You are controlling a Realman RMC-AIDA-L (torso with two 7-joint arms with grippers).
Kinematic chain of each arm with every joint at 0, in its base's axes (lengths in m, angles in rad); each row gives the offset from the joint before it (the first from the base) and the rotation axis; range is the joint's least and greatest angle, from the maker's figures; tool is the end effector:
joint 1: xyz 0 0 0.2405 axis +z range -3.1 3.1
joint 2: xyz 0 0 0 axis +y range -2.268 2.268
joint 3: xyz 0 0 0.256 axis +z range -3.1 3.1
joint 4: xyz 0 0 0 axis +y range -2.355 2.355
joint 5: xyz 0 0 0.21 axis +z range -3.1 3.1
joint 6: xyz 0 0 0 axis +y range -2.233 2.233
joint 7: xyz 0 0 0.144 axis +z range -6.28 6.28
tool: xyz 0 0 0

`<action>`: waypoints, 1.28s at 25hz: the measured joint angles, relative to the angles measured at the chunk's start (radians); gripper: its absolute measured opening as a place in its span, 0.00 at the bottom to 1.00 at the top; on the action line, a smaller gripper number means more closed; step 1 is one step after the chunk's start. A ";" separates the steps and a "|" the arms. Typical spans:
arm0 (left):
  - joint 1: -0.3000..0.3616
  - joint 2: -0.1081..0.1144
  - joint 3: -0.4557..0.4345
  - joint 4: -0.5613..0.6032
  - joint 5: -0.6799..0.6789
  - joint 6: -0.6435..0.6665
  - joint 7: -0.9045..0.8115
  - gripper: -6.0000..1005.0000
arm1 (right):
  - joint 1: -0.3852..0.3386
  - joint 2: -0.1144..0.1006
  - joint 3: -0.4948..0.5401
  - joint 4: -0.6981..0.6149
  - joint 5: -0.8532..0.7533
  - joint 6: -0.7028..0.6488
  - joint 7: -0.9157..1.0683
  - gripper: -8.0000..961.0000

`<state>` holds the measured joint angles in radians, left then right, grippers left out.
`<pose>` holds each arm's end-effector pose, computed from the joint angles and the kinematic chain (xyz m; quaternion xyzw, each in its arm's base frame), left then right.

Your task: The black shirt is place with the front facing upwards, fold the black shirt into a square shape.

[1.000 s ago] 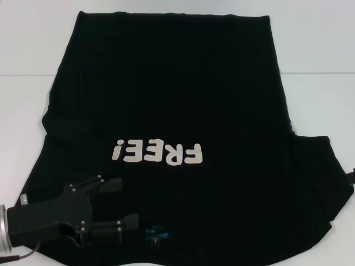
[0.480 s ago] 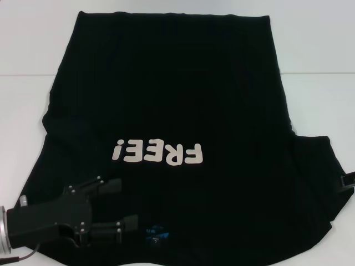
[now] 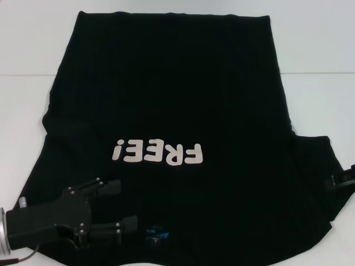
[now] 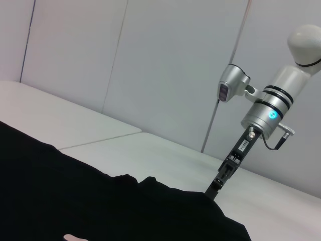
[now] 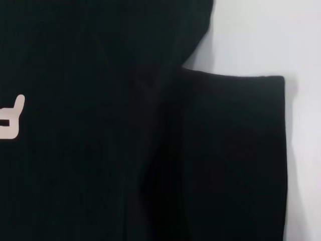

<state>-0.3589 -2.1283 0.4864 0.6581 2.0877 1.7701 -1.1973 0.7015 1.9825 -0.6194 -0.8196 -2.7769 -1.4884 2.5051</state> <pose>-0.3001 0.2563 -0.0003 -0.9203 -0.2194 -0.2967 0.1299 0.3089 0.3693 0.0637 -0.7578 0.6183 -0.0605 0.1994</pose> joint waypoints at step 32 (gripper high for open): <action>0.006 0.001 -0.006 0.000 -0.006 0.000 -0.001 0.95 | 0.017 -0.003 -0.010 -0.005 -0.005 0.028 0.009 0.04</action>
<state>-0.3527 -2.1274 0.4801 0.6580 2.0815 1.7702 -1.1981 0.7182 1.9800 -0.6299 -0.8250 -2.7822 -1.4604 2.5138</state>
